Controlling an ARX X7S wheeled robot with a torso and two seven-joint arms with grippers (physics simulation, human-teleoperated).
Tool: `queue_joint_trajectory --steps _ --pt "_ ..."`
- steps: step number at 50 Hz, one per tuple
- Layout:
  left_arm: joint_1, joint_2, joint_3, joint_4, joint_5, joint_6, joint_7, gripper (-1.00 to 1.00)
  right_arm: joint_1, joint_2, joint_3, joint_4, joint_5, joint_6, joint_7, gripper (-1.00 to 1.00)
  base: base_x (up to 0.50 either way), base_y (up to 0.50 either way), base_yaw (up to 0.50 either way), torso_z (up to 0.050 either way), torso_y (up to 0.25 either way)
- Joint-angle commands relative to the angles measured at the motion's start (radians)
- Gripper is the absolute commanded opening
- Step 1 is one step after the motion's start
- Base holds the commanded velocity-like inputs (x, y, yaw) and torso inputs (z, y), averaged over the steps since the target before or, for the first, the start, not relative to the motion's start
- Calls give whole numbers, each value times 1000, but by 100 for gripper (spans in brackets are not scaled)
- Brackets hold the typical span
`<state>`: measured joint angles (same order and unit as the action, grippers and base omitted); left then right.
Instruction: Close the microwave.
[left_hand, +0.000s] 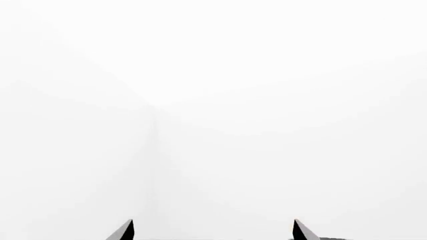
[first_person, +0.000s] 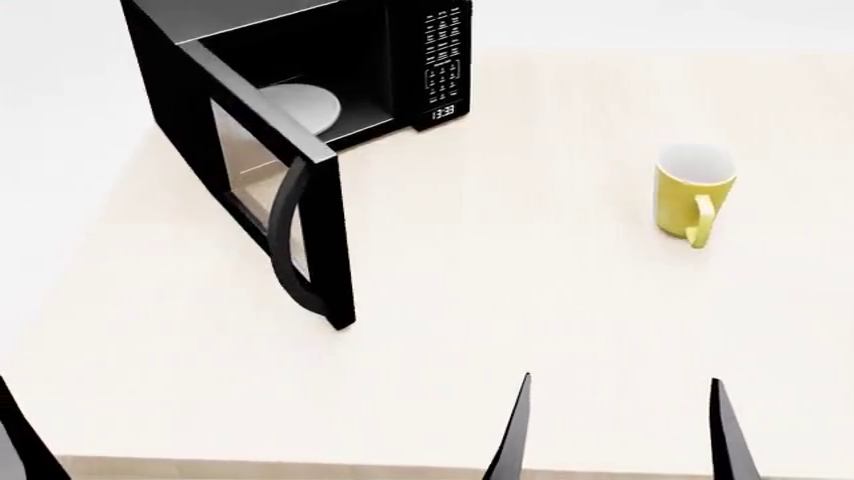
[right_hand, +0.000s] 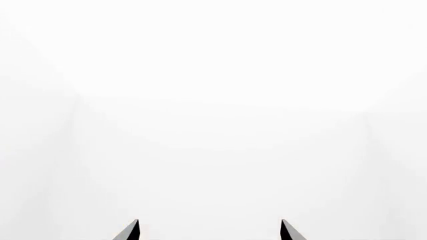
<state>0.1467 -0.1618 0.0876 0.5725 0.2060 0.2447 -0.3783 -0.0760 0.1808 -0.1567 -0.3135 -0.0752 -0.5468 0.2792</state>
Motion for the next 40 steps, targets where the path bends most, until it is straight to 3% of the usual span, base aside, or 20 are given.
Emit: queue_joint_trajectory --steps 1,9,12,40 --pt "0 4 -8 0 4 -16 2 100 7 -4 2 7 -19 18 -13 100 0 0 0 0 0" --pt "0 -4 1 -9 1 -15 -4 100 6 4 -20 -16 -25 50 -25 100 0 0 0 0 0" --pt "0 -6 6 -9 2 -16 -5 100 12 21 -45 -38 64 89 -66 100 47 0 0 0 0" --pt "-1 -27 29 -17 -9 -24 -21 100 10 38 -76 -31 -61 98 -45 100 500 43 0 0 0"
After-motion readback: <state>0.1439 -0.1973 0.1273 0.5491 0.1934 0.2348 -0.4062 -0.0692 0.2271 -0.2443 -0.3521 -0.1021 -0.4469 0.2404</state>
